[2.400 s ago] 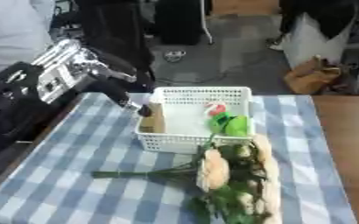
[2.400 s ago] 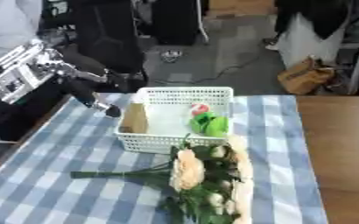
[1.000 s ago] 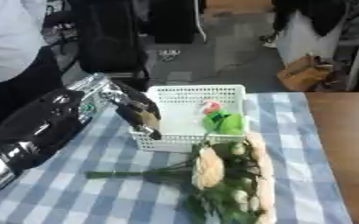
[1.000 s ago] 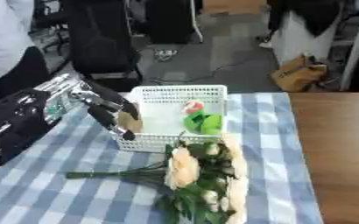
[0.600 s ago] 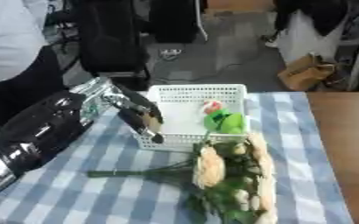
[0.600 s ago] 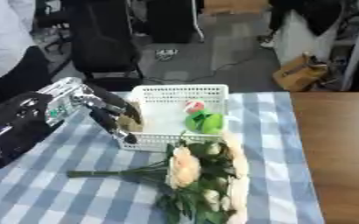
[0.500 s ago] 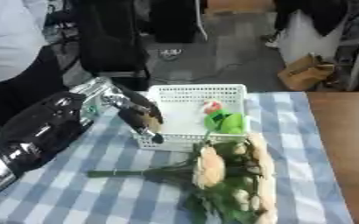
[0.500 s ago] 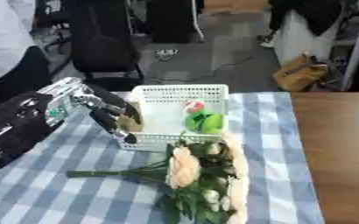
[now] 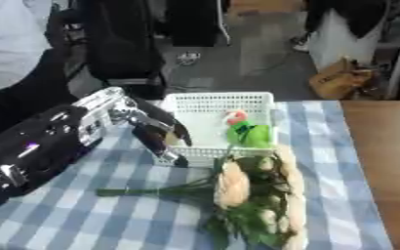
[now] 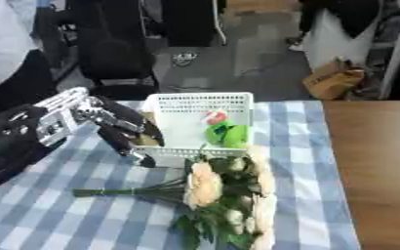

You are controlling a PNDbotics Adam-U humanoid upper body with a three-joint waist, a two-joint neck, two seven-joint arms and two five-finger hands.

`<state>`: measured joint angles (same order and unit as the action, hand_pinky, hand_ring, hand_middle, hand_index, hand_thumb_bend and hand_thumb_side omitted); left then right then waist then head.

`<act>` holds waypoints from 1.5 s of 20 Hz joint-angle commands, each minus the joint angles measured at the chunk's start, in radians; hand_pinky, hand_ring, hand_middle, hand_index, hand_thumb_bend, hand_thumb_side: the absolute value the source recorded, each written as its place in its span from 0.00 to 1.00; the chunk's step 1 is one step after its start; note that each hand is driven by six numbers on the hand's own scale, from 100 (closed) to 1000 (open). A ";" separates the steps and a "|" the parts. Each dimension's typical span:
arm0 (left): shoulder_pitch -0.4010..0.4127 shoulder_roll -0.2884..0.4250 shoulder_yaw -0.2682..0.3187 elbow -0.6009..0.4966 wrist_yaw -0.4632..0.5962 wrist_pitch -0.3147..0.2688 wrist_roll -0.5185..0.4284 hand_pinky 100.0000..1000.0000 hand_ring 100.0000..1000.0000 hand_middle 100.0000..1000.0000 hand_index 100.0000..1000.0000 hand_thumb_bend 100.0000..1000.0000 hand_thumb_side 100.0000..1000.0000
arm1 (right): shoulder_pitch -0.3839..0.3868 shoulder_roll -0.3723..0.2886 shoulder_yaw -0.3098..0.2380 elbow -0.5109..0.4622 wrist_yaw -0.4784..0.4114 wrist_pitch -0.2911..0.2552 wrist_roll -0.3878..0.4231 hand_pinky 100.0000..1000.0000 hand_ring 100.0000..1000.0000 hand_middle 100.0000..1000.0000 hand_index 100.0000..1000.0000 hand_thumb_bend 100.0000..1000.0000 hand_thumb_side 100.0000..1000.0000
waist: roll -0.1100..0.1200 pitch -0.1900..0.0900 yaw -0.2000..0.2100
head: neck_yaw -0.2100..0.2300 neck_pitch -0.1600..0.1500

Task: Pick up objects on the table and place them in the box.

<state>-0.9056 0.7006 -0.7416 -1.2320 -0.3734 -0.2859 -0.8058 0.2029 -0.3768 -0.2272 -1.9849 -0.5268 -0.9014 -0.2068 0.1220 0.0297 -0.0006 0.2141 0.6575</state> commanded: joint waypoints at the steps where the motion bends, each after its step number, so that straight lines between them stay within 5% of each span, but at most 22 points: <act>1: -0.003 0.068 -0.008 -0.085 0.062 -0.034 -0.101 0.78 0.94 0.94 1.00 0.48 1.00 | -0.003 -0.033 -0.002 -0.015 -0.008 -0.006 0.000 0.69 0.75 0.58 0.63 0.00 0.97 | 0.008 -0.025 0.001 | -0.002 0.004; 19: 0.068 0.147 -0.039 -0.271 0.200 0.159 -0.101 0.83 1.00 1.00 1.00 0.42 1.00 | 0.005 -0.040 -0.007 -0.015 -0.016 -0.006 0.003 0.69 0.75 0.58 0.62 0.00 0.97 | 0.013 -0.033 0.004 | -0.001 0.013; 30: 0.077 0.138 -0.044 -0.261 0.154 0.222 -0.101 0.88 1.00 1.00 1.00 0.57 1.00 | 0.005 -0.038 -0.006 -0.015 -0.016 -0.006 0.006 0.69 0.75 0.58 0.62 0.00 0.97 | 0.011 -0.032 0.003 | 0.000 0.011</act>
<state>-0.8127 0.8109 -0.7973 -1.4927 -0.2112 -0.0712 -0.9071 0.2119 -0.3851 -0.2275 -1.9849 -0.5387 -0.9028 -0.2008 0.1223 0.0184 0.0010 0.2144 0.6666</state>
